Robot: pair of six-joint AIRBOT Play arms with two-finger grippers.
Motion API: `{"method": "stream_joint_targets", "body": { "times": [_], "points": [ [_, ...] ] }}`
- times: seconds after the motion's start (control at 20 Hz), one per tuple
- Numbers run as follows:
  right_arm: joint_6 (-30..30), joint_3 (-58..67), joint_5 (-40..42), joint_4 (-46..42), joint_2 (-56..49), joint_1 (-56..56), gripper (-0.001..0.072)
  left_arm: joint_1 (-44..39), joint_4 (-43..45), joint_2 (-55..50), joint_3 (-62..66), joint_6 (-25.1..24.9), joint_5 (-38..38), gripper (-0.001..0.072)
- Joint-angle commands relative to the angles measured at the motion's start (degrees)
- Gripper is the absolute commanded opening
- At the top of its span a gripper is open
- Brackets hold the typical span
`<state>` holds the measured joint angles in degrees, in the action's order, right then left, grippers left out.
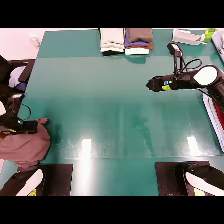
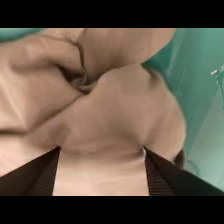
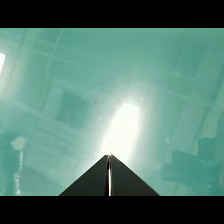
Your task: Fold the shirts.
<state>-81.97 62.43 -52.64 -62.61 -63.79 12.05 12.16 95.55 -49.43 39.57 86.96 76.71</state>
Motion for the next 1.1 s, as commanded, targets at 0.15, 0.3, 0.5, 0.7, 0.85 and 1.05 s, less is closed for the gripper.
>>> {"method": "stream_joint_targets", "body": {
  "times": [0.15,0.3,0.5,0.7,0.85,1.05],
  "points": [
    [-0.02,0.26,0.24,0.09,0.59,0.0,0.0015,0.44,-0.35,0.11,-0.59,0.39,-0.81,0.0025],
    [-0.04,3.45,0.15,0.04,3.17,0.0,0.0015,0.37,-6.08,0.13,12.31,-3.08,4.07,0.0024],
    [-0.02,14.16,0.2,-0.09,6.1,0.0,0.0015,0.37,-19.12,0.11,36.54,-6.23,6.71,0.0023],
    [-0.04,23.91,0.15,-0.42,6.95,0.0,0.0014,-3.72,-28.74,0.11,52.43,-8.02,5.2,0.0023],
    [-0.04,29.27,0.22,-0.48,6.95,0.0,0.0015,-16.7,-28.72,0.09,57.44,-8.15,-0.2,0.0022],
    [-0.02,34.01,0.2,-0.61,6.95,0.0,0.0015,-34.18,-27.67,-3.3,57.79,-8.68,-6.45,0.0022]
  ]
}}
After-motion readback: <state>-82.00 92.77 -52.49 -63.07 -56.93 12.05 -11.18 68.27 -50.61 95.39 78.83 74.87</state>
